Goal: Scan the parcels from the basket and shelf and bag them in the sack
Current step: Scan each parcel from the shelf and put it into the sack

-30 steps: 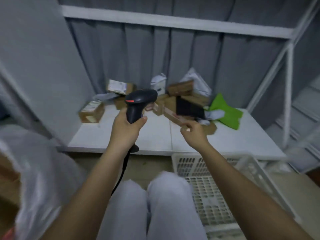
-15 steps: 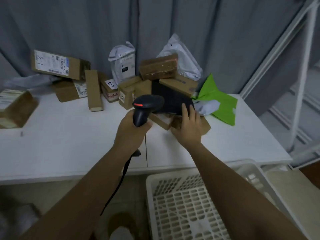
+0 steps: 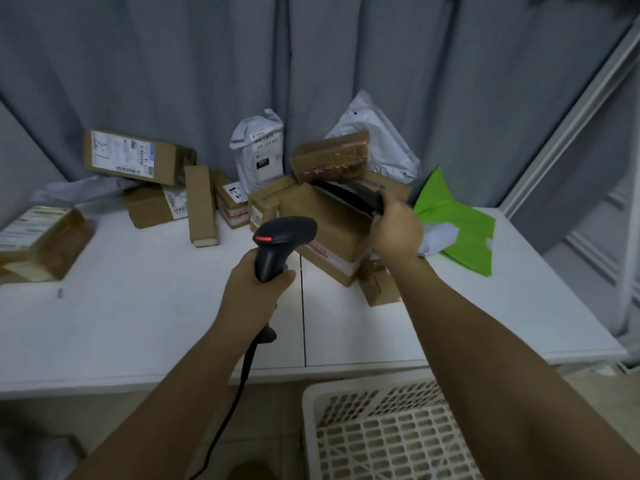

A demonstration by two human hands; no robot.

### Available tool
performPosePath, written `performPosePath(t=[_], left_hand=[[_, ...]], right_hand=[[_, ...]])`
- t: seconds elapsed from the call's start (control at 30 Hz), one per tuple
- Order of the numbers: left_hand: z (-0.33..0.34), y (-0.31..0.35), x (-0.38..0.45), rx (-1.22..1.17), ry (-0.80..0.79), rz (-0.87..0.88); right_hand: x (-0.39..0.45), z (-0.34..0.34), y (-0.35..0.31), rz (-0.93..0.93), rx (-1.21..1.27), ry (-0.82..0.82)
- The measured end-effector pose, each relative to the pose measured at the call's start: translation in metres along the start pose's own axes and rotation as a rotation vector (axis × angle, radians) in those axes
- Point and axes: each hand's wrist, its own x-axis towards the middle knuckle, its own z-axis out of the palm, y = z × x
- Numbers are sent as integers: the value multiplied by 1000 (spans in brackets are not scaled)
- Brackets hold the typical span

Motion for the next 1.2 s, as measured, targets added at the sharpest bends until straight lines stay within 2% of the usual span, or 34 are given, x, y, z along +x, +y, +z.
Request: performPosePath(t=[0.2,0.3,0.4,0.5,0.6,0.67,0.73,0.87,0.93,1.03,1.1,1.2], left_hand=[[-10,25,-36,-51,19,-4],[-19,35,-56,-57,31,0],[-34,44,-76,-97,58,10],[-52,47,-95,-146,144,27],[-74,45,-117,-235,240,20],[-88,39,-130,-310,286,-4],[-101,31,-141,-384,296,-39],[-120,13,-149,-465,268,-99],[-126,7,-148,-511,268,-120],[-134,-2,-142,-567,302,-159],[-141,-5,-136,-534,378,-148],[-157,-3,-134,-451,486,-54]], right_hand=[[-6,-77,-4,93,168,58],[-16,-109,-9,85,225,31],[-32,-132,-23,61,458,51],[-65,-149,-52,42,713,-12],[-104,-148,-76,99,912,-140],[-128,-143,-88,212,1113,-285],[-153,-138,-98,343,1335,-418],[-194,-118,-111,490,1533,-651],[-208,-107,-119,574,1576,-738],[-221,-92,-128,575,1615,-800],[-226,-82,-131,557,1589,-787],[-229,-67,-126,495,1373,-686]])
